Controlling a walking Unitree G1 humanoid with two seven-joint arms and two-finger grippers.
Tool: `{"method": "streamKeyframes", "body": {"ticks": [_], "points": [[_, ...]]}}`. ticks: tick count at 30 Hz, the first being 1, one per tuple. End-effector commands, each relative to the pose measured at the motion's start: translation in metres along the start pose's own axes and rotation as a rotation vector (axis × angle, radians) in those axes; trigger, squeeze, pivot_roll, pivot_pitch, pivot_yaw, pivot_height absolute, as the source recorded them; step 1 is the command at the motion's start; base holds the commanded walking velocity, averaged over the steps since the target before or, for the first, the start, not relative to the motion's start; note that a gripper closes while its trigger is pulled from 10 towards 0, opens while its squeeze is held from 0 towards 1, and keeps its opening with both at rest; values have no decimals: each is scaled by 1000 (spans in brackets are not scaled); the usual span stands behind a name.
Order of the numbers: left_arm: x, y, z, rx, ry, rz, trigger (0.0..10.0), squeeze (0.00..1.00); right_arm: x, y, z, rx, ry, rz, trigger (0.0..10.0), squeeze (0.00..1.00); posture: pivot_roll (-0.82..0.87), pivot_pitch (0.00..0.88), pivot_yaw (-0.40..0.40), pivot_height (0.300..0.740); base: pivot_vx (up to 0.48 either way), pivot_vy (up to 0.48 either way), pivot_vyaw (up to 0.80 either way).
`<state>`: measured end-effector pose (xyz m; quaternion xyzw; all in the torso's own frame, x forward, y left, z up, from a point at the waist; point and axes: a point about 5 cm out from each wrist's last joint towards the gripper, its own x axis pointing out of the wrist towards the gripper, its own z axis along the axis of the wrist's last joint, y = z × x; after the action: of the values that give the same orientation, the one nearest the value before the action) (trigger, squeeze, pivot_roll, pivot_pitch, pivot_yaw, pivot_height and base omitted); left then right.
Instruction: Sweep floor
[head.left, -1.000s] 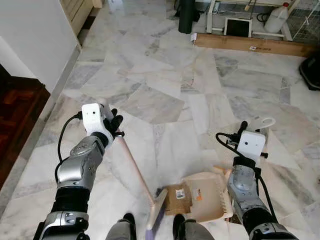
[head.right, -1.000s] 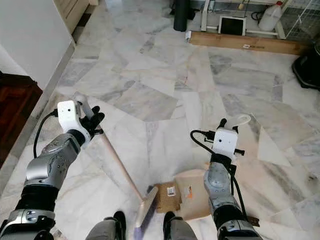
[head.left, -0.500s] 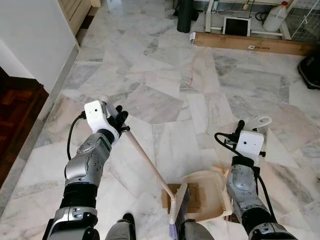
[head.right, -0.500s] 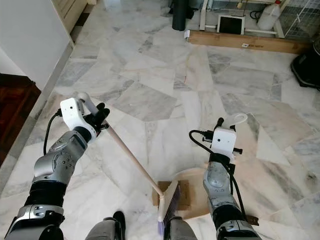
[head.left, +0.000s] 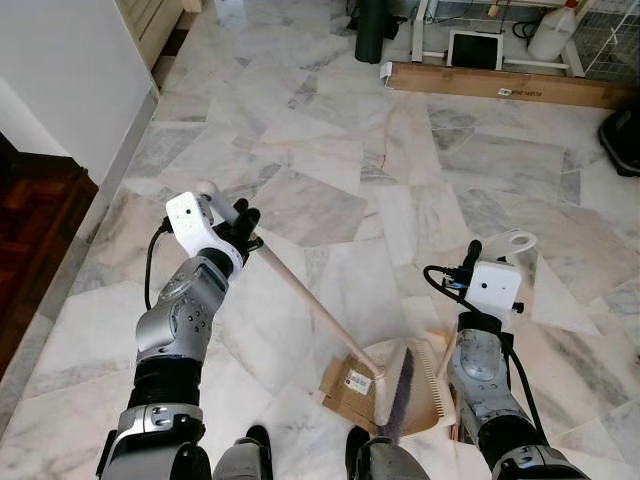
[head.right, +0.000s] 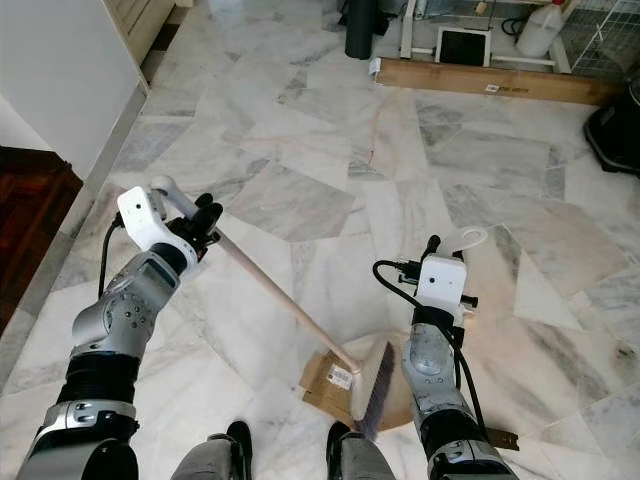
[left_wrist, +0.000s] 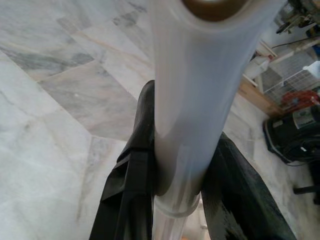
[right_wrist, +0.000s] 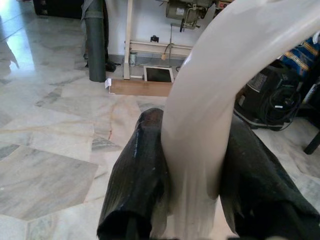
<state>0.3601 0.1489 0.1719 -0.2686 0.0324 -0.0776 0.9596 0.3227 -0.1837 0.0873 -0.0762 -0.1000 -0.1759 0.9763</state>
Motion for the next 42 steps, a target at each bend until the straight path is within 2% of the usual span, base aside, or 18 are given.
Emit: {"method": "streamKeyframes", "body": {"ticks": [1,2,3,5,6,9,11,14,17,23,25,26,31,37,38,42], "points": [[0,0,8,-12,-33,6,10000,0,-12,7,-13,16,74,17,10000,0,88,278,32,740,0,0,0],[-1,1,11,-10,-47,13,10000,0,-12,7,-13,16,75,18,10000,0,88,278,32,740,0,0,0],[-2,4,22,-10,-91,31,10000,0,-12,8,-13,17,78,20,10000,0,92,277,33,740,0,0,0],[-2,5,27,-9,-109,35,10000,0,-12,8,-13,17,79,21,10000,0,92,277,33,740,0,0,0],[-5,11,45,25,-180,59,10000,0,-12,8,-13,17,82,23,10000,0,97,273,34,740,0,0,0],[-8,16,61,55,-241,79,10000,0,-12,8,-14,17,84,25,10000,0,101,272,34,740,0,0,0],[-14,23,85,104,-332,116,10000,0,-12,9,-14,16,86,27,10000,0,102,271,34,740,0,0,0],[-20,32,99,132,-396,155,10000,0,-12,9,-14,15,86,29,10000,0,107,271,33,740,0,0,0],[-25,40,104,161,-421,194,10000,0,-11,9,-13,16,86,31,10000,0,103,273,31,740,0,0,0],[-29,51,99,287,-398,239,10000,0,-11,8,-13,14,85,32,10000,0,102,277,29,740,0,0,0],[-28,54,89,362,-329,239,10000,0,-11,8,-13,11,84,33,10000,0,102,277,27,740,0,0,0],[-25,56,80,400,-258,223,10000,0,-11,8,-13,10,84,34,10000,0,102,278,27,740,0,0,0],[-20,53,57,447,-105,154,10000,0,-10,7,-13,8,83,32,10000,0,103,278,27,740,0,0,0],[-16,45,37,410,-39,98,10000,0,-9,7,-12,8,79,30,10000,0,96,278,27,740,0,0,0],[-15,42,33,374,-28,86,10000,0,-8,7,-11,9,76,29,10000,0,93,278,27,740,0,0,0],[-12,37,27,342,2,61,10000,0,-7,5,-11,8,74,23,10000,0,91,279,29,740,0,0,0]]}}
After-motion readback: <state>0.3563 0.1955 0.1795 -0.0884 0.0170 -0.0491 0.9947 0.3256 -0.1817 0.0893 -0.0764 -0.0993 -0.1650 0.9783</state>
